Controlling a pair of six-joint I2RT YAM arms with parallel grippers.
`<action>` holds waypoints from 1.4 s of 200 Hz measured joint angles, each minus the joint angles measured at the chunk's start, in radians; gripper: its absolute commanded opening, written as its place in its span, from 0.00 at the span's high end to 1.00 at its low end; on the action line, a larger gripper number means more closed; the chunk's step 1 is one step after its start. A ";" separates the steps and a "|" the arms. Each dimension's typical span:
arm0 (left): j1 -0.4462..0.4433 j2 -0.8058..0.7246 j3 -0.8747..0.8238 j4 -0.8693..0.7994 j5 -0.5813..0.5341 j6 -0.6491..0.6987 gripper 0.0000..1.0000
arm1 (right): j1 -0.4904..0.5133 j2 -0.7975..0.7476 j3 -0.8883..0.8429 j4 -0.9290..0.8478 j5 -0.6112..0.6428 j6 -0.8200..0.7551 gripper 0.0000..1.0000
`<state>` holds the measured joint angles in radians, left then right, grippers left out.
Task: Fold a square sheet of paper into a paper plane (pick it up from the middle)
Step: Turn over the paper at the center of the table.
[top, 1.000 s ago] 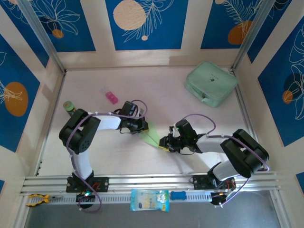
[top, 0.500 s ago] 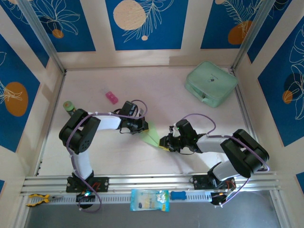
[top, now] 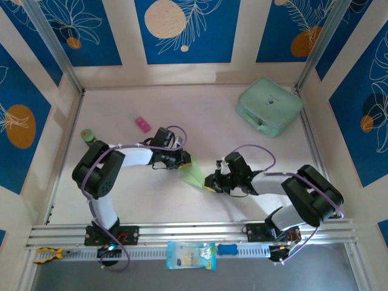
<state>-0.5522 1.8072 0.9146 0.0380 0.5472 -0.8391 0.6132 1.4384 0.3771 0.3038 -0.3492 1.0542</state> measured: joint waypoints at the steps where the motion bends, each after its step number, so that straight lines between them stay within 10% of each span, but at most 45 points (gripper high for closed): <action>1: 0.000 -0.002 0.000 0.000 0.000 0.003 0.73 | 0.000 0.000 0.000 0.000 0.000 0.000 0.86; 142: 0.001 -0.300 -0.004 -0.153 -0.219 0.056 0.67 | 0.000 -0.200 0.050 -0.201 0.091 -0.141 0.92; 280: 0.014 -0.462 -0.055 -0.249 -0.431 0.090 0.64 | 0.172 -0.338 0.434 -0.910 0.683 -0.438 0.93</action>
<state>-0.5385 1.3453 0.8593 -0.2111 0.1158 -0.7490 0.7856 1.1007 0.8112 -0.6064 0.3336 0.6159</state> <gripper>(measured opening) 0.358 0.069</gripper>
